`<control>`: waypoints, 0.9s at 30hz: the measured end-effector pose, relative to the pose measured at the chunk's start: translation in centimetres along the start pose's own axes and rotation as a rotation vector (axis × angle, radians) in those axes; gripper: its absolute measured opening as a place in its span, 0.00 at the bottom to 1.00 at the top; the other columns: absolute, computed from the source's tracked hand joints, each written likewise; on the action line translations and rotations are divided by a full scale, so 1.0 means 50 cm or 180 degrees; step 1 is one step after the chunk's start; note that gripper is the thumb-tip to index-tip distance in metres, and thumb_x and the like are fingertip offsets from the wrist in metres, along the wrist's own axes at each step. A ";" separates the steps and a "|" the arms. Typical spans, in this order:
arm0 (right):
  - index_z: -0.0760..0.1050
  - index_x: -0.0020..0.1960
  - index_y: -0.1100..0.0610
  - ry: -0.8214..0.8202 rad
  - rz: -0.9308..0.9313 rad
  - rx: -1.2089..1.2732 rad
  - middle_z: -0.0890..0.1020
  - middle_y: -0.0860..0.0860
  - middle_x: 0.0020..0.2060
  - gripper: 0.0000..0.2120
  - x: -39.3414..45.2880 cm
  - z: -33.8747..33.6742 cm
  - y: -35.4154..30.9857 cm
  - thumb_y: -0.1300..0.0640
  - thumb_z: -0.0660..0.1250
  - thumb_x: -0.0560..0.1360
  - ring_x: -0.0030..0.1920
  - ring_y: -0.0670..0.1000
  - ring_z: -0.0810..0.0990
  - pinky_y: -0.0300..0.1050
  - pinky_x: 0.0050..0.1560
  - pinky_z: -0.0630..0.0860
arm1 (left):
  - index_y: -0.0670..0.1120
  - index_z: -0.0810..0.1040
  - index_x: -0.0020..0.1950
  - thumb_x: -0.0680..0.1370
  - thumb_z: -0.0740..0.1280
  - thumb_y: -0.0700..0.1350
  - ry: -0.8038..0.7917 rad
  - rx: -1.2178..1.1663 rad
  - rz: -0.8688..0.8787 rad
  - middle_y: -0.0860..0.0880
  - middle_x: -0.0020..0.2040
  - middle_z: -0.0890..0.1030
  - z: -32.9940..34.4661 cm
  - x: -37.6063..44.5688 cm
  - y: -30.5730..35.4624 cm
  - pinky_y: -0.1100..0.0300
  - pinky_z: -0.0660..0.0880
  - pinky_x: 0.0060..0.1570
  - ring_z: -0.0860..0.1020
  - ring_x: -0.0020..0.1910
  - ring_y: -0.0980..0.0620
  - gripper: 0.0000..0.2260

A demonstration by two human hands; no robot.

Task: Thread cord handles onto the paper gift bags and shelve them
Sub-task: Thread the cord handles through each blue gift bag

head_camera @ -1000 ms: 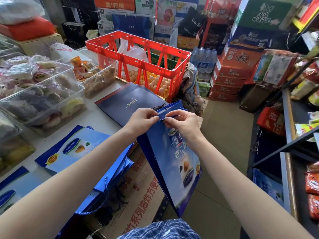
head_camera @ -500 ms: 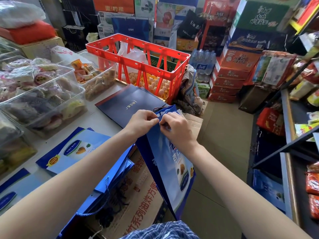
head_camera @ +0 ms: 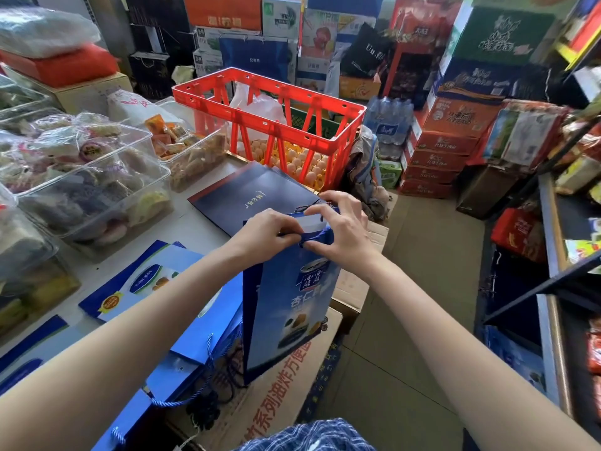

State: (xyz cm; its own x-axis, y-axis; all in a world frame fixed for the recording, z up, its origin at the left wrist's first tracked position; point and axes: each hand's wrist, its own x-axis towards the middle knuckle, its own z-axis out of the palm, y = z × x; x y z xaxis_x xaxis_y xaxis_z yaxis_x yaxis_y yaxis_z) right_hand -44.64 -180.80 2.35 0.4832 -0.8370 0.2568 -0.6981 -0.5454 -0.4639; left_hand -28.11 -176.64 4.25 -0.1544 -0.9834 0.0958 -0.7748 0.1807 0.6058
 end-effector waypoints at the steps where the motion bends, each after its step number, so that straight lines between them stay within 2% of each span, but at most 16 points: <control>1: 0.78 0.56 0.55 -0.0146 -0.0088 0.0118 0.75 0.52 0.59 0.17 0.000 -0.002 0.003 0.52 0.74 0.69 0.64 0.53 0.66 0.45 0.61 0.60 | 0.44 0.83 0.51 0.77 0.66 0.40 0.0002 0.0057 0.0087 0.48 0.42 0.80 -0.003 -0.001 -0.003 0.62 0.66 0.44 0.70 0.44 0.54 0.07; 3: 0.80 0.52 0.59 -0.0411 0.0030 0.0726 0.80 0.51 0.49 0.12 -0.006 -0.005 0.001 0.56 0.73 0.70 0.53 0.52 0.76 0.40 0.53 0.67 | 0.45 0.83 0.51 0.77 0.66 0.41 0.0000 0.0150 0.0177 0.51 0.42 0.79 -0.007 0.000 -0.008 0.56 0.68 0.51 0.68 0.46 0.55 0.07; 5: 0.80 0.50 0.60 -0.0428 0.0180 0.0986 0.82 0.51 0.45 0.10 -0.013 0.001 -0.004 0.57 0.73 0.71 0.47 0.51 0.78 0.43 0.50 0.73 | 0.46 0.82 0.51 0.77 0.66 0.42 -0.0072 0.0236 0.0211 0.53 0.42 0.78 -0.008 0.001 -0.012 0.52 0.69 0.54 0.67 0.46 0.56 0.07; 8: 0.81 0.48 0.58 -0.0182 0.0153 0.0787 0.83 0.53 0.44 0.09 -0.020 0.022 -0.003 0.55 0.73 0.70 0.46 0.53 0.79 0.54 0.53 0.73 | 0.47 0.81 0.53 0.76 0.67 0.42 -0.0232 0.0246 0.0226 0.52 0.43 0.78 -0.008 -0.004 -0.018 0.53 0.69 0.55 0.67 0.47 0.55 0.07; 10: 0.81 0.48 0.57 -0.0061 0.0142 0.0652 0.83 0.52 0.43 0.09 -0.022 0.031 0.000 0.55 0.73 0.70 0.46 0.54 0.79 0.57 0.55 0.71 | 0.46 0.80 0.55 0.74 0.69 0.43 -0.0294 0.0279 0.0262 0.52 0.46 0.79 -0.002 -0.010 -0.023 0.55 0.67 0.54 0.66 0.49 0.54 0.09; 12: 0.81 0.47 0.57 -0.0142 0.0099 0.0662 0.83 0.51 0.42 0.08 -0.022 0.029 0.001 0.55 0.73 0.70 0.45 0.53 0.78 0.53 0.54 0.72 | 0.46 0.79 0.54 0.72 0.71 0.44 -0.0202 0.0406 0.0298 0.52 0.48 0.80 0.011 -0.016 -0.027 0.55 0.67 0.53 0.67 0.51 0.53 0.11; 15: 0.81 0.48 0.60 -0.0712 0.0133 0.0933 0.82 0.51 0.42 0.08 -0.024 0.009 0.007 0.59 0.74 0.70 0.43 0.48 0.78 0.39 0.49 0.74 | 0.46 0.81 0.48 0.71 0.73 0.45 -0.0041 0.0344 0.0320 0.54 0.41 0.78 0.032 -0.026 -0.032 0.56 0.67 0.50 0.68 0.48 0.54 0.08; 18: 0.81 0.50 0.60 -0.1176 0.0550 0.1492 0.84 0.53 0.44 0.08 -0.031 -0.011 0.023 0.58 0.71 0.72 0.44 0.47 0.80 0.39 0.48 0.76 | 0.47 0.81 0.47 0.71 0.73 0.45 -0.0054 0.0477 0.0538 0.59 0.39 0.74 0.047 -0.036 -0.038 0.57 0.65 0.50 0.69 0.48 0.54 0.07; 21: 0.79 0.56 0.61 -0.1390 0.0862 0.1756 0.82 0.53 0.46 0.10 -0.037 -0.014 0.017 0.60 0.64 0.78 0.45 0.44 0.79 0.30 0.47 0.74 | 0.46 0.80 0.46 0.70 0.74 0.43 0.0049 0.0774 0.0901 0.58 0.41 0.75 0.052 -0.042 -0.034 0.60 0.58 0.51 0.72 0.51 0.51 0.07; 23: 0.78 0.57 0.61 -0.1524 0.0837 0.1798 0.81 0.50 0.47 0.10 -0.036 -0.011 0.006 0.61 0.63 0.78 0.46 0.41 0.77 0.28 0.47 0.73 | 0.47 0.80 0.44 0.66 0.76 0.42 0.0137 0.1008 0.1238 0.55 0.38 0.79 0.052 -0.044 -0.031 0.57 0.62 0.51 0.76 0.46 0.48 0.09; 25: 0.79 0.56 0.60 -0.1560 0.0898 0.2000 0.81 0.48 0.44 0.09 -0.033 -0.013 -0.003 0.62 0.64 0.77 0.43 0.39 0.77 0.26 0.43 0.72 | 0.49 0.81 0.42 0.62 0.79 0.43 0.0131 0.1176 0.1446 0.55 0.36 0.81 0.051 -0.044 -0.036 0.53 0.70 0.46 0.77 0.39 0.48 0.12; 27: 0.80 0.55 0.60 -0.1616 0.1002 0.2133 0.81 0.48 0.42 0.09 -0.027 -0.018 -0.005 0.62 0.66 0.76 0.41 0.40 0.77 0.27 0.40 0.72 | 0.49 0.82 0.42 0.62 0.79 0.43 0.0159 0.1141 0.1519 0.55 0.36 0.81 0.049 -0.046 -0.043 0.51 0.73 0.45 0.77 0.38 0.49 0.12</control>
State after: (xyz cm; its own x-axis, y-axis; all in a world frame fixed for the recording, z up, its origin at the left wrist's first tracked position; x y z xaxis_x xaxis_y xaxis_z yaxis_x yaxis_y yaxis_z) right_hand -45.61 -179.58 2.86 0.6079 -0.7360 -0.2979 -0.4598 -0.0204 -0.8878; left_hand -27.59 -174.72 0.80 -0.5138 -0.7901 0.3341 -0.7869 0.5893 0.1834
